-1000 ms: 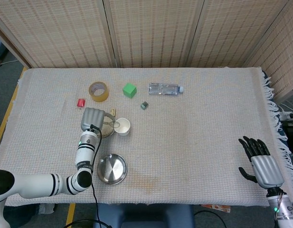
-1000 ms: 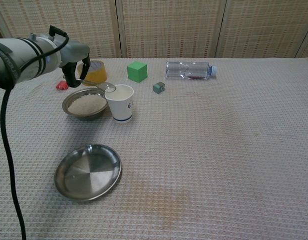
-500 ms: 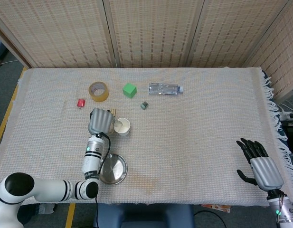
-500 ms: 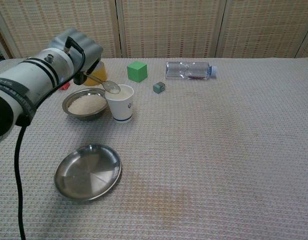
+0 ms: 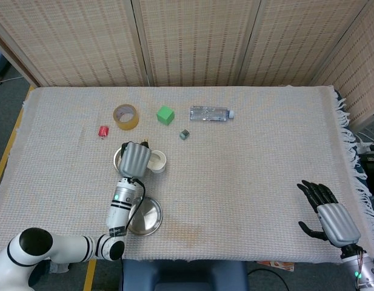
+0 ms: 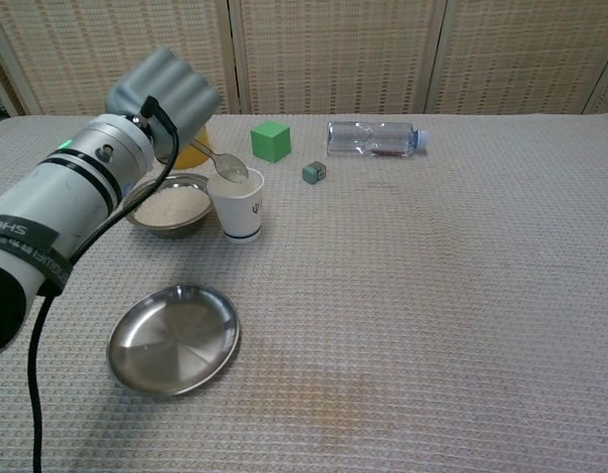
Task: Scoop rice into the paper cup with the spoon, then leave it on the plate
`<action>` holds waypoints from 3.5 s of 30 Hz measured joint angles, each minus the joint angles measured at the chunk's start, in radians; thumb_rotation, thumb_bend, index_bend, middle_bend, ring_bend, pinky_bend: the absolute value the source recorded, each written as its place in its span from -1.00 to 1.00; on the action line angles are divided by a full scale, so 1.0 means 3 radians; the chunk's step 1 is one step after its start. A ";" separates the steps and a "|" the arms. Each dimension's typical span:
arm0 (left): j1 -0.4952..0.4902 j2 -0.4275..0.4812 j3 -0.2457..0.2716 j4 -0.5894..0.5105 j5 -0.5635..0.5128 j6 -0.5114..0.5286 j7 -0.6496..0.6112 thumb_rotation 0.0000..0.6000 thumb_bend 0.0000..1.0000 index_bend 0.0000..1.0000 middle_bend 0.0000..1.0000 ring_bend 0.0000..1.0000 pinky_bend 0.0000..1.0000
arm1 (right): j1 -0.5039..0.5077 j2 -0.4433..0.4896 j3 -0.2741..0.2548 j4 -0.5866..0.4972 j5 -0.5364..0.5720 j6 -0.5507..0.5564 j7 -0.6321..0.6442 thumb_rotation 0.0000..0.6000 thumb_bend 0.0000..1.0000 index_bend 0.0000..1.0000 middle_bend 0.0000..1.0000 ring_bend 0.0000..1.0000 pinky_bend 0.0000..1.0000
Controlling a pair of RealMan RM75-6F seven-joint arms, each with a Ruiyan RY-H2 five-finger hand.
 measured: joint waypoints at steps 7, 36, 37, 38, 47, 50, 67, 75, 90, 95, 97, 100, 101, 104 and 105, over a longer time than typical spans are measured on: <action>0.0107 -0.0137 0.0071 0.0256 0.0371 -0.0013 0.0014 1.00 -0.14 0.25 1.00 1.00 1.00 | -0.0002 -0.0002 -0.0009 -0.0010 -0.0010 0.0003 -0.0019 1.00 -0.59 -1.00 -1.00 -1.00 -1.00; 0.0435 -0.0338 -0.0198 0.0817 0.1156 -0.0245 -0.0038 1.00 -0.14 0.22 1.00 1.00 1.00 | -0.0007 0.0009 -0.0010 -0.0025 0.0007 0.0013 -0.0045 1.00 -0.59 -1.00 -1.00 -1.00 -1.00; 0.0445 -0.0328 -0.0208 0.0810 0.1173 -0.0247 -0.0028 1.00 -0.14 0.22 1.00 1.00 1.00 | -0.0007 0.0008 -0.0011 -0.0024 0.0007 0.0012 -0.0045 1.00 -0.59 -1.00 -1.00 -1.00 -1.00; 0.0453 -0.0321 -0.0213 0.0805 0.1188 -0.0248 -0.0025 1.00 -0.14 0.22 1.00 1.00 1.00 | -0.0006 0.0008 -0.0013 -0.0024 0.0006 0.0007 -0.0045 1.00 -0.59 -1.00 -1.00 -1.00 -1.00; 0.0509 -0.0269 -0.0265 0.0791 0.1345 -0.0267 0.0046 1.00 -0.14 0.22 1.00 1.00 1.00 | -0.0011 0.0005 -0.0024 -0.0047 -0.0010 0.0015 -0.0078 1.00 -0.59 -1.00 -1.00 -1.00 -1.00; 0.0543 -0.0271 -0.0287 0.0799 0.1367 -0.0280 0.0019 1.00 -0.14 0.22 1.00 1.00 1.00 | -0.0018 0.0003 -0.0023 -0.0055 -0.0009 0.0028 -0.0100 1.00 -0.59 -1.00 -1.00 -1.00 -1.00; 0.0965 0.0402 -0.0447 -0.0807 0.0816 -0.0395 -0.0157 1.00 -0.15 0.21 1.00 1.00 1.00 | -0.0005 0.0012 -0.0018 -0.0044 0.0003 0.0013 -0.0083 1.00 -0.59 -1.00 -1.00 -1.00 -1.00; 0.1502 0.1120 0.0053 -0.1603 0.0665 -0.0392 -0.0423 1.00 -0.15 0.19 1.00 1.00 1.00 | -0.0031 0.0014 -0.0025 -0.0070 -0.0043 0.0066 -0.0110 1.00 -0.59 -1.00 -1.00 -1.00 -1.00; 0.1820 0.0987 0.0417 -0.1603 0.0977 -0.0557 -0.0934 1.00 -0.16 0.18 1.00 1.00 1.00 | 0.0009 -0.0042 -0.0048 -0.0075 -0.0045 -0.0034 -0.0195 1.00 -0.59 -1.00 -1.00 -1.00 -1.00; 0.1811 0.0850 0.0413 -0.1630 0.1011 -0.0588 -0.0836 1.00 -0.16 0.16 1.00 1.00 1.00 | 0.0024 -0.0061 -0.0055 -0.0062 -0.0044 -0.0066 -0.0208 1.00 -0.59 -1.00 -1.00 -1.00 -1.00; 0.1794 0.0782 0.0393 -0.1615 0.1023 -0.0607 -0.0802 1.00 -0.17 0.15 1.00 1.00 1.00 | 0.0025 -0.0062 -0.0057 -0.0061 -0.0044 -0.0068 -0.0209 1.00 -0.59 -1.00 -1.00 -1.00 -1.00; 0.1764 0.0684 0.0352 -0.1585 0.1035 -0.0634 -0.0763 1.00 -0.17 0.14 1.00 1.00 1.00 | 0.0027 -0.0067 -0.0053 -0.0058 -0.0030 -0.0073 -0.0212 1.00 -0.59 -1.00 -1.00 -1.00 -1.00; 0.1755 0.0655 0.0339 -0.1572 0.1044 -0.0636 -0.0745 1.00 -0.17 0.14 1.00 1.00 1.00 | 0.0030 -0.0071 -0.0051 -0.0056 -0.0024 -0.0079 -0.0214 1.00 -0.59 -1.00 -1.00 -1.00 -1.00; 0.1733 0.0561 0.0304 -0.1522 0.1082 -0.0632 -0.0694 1.00 -0.17 0.07 1.00 1.00 1.00 | 0.0039 -0.0078 -0.0049 -0.0047 -0.0005 -0.0104 -0.0218 1.00 -0.59 -1.00 -1.00 -1.00 -1.00; 0.1728 0.0541 0.0295 -0.1511 0.1081 -0.0634 -0.0675 1.00 -0.17 0.01 1.00 1.00 1.00 | 0.0041 -0.0080 -0.0048 -0.0045 0.0000 -0.0109 -0.0219 1.00 -0.59 -1.00 -1.00 -1.00 -1.00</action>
